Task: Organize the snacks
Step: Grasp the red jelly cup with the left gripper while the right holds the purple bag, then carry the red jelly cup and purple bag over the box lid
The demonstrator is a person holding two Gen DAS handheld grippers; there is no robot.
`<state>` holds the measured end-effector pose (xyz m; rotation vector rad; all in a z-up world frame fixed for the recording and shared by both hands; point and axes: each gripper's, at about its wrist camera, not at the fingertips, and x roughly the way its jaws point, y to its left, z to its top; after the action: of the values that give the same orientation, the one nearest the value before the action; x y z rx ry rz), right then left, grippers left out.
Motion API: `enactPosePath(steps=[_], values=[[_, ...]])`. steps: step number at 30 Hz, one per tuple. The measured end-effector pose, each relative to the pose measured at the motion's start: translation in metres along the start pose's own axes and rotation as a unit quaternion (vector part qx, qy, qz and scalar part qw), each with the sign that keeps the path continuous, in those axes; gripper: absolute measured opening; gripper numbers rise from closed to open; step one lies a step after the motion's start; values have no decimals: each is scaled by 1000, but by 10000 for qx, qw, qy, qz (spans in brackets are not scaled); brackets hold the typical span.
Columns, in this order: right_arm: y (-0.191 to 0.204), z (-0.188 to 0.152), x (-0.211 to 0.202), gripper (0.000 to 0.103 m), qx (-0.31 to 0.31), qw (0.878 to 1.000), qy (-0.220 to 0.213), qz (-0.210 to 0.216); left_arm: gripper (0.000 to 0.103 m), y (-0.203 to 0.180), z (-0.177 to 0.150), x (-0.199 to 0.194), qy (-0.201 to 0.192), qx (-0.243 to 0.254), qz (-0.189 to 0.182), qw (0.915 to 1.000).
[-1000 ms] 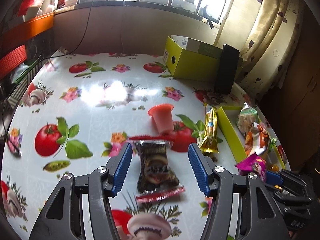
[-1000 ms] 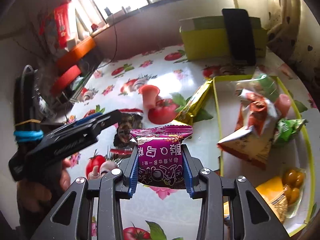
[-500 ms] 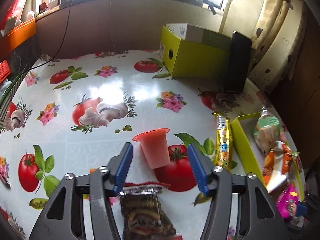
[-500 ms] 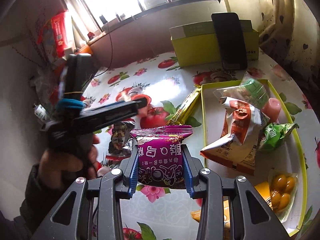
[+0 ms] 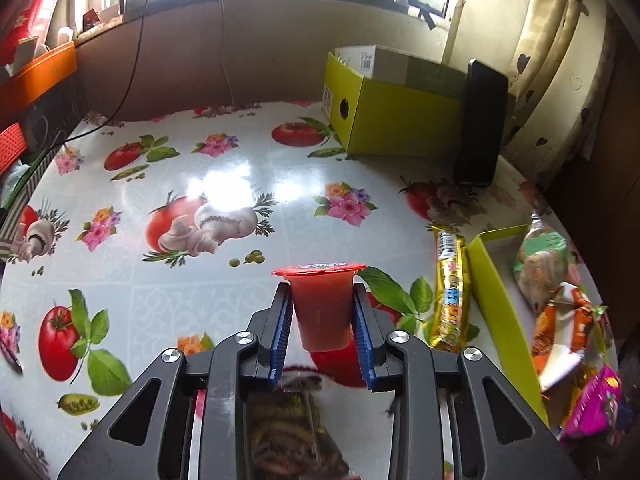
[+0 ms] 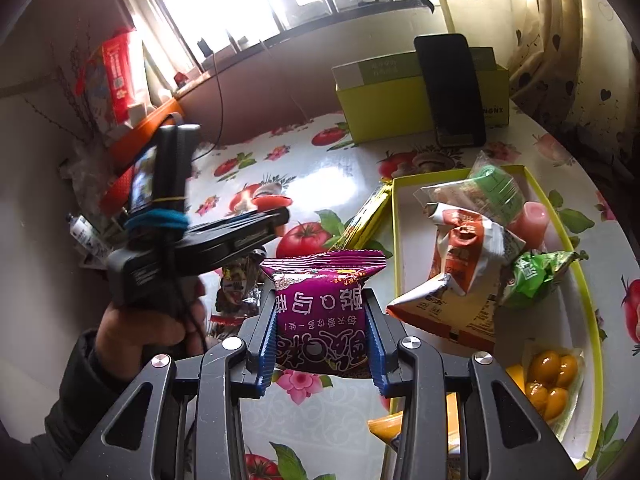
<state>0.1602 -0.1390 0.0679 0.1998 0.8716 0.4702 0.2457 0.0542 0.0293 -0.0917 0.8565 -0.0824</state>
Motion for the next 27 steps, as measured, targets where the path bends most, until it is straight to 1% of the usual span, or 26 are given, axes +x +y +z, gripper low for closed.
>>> enactPosePath(steps=[5,12,21,27], values=[[1,-1,-13,36,12,9999,-112,14,30,-3,-9,-35,-223,-34,-38,9997],[4,-9,-36,36,9,9997,-249,18,30,-13,-31,-84,-466,-22,-162,9988],[1,-20,-60,36,19,9993,-385,-16,30,-29,-54,-122,-632,-5,-153,9979],[-5,-28,-68,36,72,9991,-406,-28,30,-41,-66,-135,-654,36,-189,9977]])
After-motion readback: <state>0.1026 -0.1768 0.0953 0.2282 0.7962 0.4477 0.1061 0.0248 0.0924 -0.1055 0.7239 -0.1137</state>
